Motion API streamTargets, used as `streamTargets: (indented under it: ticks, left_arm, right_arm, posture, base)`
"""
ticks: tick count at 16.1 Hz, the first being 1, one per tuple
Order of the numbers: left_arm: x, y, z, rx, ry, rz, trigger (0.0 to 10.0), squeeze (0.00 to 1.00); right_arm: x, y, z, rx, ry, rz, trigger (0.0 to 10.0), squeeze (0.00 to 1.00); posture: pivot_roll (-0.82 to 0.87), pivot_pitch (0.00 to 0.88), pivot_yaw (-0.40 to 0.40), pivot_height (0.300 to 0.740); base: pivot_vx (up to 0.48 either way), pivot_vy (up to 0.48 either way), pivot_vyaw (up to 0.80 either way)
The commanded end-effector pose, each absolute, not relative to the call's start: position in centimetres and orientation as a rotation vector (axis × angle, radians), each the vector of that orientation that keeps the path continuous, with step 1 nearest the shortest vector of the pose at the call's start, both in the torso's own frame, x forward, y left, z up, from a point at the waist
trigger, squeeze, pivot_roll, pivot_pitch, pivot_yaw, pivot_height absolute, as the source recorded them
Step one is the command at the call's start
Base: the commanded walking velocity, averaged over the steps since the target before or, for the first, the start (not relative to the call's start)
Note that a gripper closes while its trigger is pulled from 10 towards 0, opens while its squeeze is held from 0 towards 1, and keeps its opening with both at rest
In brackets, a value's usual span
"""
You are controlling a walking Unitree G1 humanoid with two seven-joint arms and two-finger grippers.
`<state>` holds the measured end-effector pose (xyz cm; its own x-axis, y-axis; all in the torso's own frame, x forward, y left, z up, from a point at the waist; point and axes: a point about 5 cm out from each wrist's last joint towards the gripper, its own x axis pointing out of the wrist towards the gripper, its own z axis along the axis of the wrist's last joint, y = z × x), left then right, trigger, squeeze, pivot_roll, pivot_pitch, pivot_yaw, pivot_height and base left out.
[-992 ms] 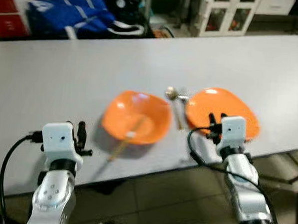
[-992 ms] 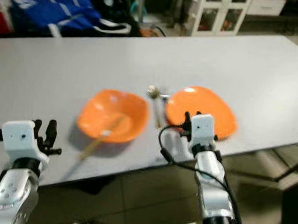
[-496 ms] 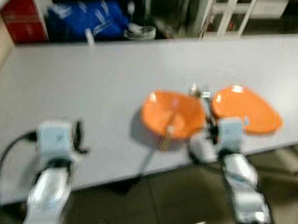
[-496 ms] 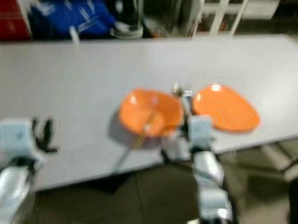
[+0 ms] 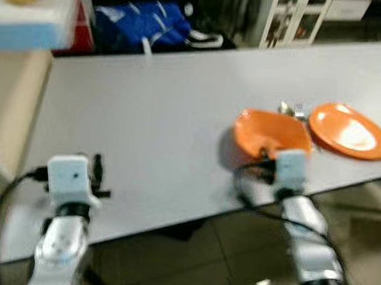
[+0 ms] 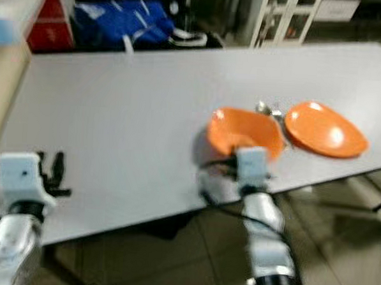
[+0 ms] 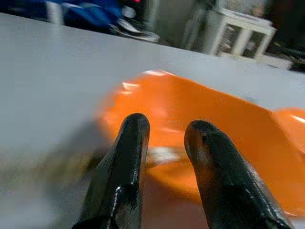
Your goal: Setting the table
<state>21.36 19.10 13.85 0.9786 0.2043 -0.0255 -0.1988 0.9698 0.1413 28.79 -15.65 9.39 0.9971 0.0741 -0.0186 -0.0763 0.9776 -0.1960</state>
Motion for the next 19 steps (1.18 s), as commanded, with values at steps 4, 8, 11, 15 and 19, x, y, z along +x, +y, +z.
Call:
streamTargets:
  ticks: [4, 8, 11, 15, 19]
  left_arm:
    - [21.8, 18.3, 13.8, 0.132, 0.037, 0.166, 10.0, 0.0]
    - [21.7, 18.0, 13.7, 0.139, 0.033, 0.153, 10.0, 0.0]
    - [21.7, 18.0, 13.6, 0.134, 0.034, 0.154, 10.0, 0.0]
    - [21.8, 18.3, 13.6, 0.125, 0.034, 0.169, 10.0, 0.0]
    - [21.9, 18.3, 13.4, 0.133, 0.046, 0.164, 10.0, 0.0]
  right_arm:
    - [28.6, -16.6, 8.9, -0.232, 0.035, 0.037, 10.0, 0.0]
    - [28.6, -16.4, 9.1, -0.234, 0.022, 0.038, 10.0, 0.0]
    - [28.6, -16.2, 9.1, -0.234, 0.015, 0.046, 10.0, 0.0]
    - [28.8, -15.9, 9.1, -0.221, 0.018, 0.062, 10.0, 0.0]
    - [28.9, -15.4, 9.0, -0.209, 0.025, 0.093, 10.0, 0.0]
  posture:
    - [-0.04, 0.032, 0.02, 0.74]
    - [-0.04, 0.032, 0.022, 0.74]
    - [-0.04, 0.03, 0.02, 0.74]
    - [-0.03, 0.025, 0.019, 0.74]
    - [-0.03, 0.025, 0.02, 0.74]
  base:
    - [-0.171, 0.0, 0.0]
    - [0.0, 0.0, 0.0]
    - [0.0, 0.0, 0.0]
    - [-0.176, 0.0, 0.0]
    - [0.0, 0.206, 0.0]
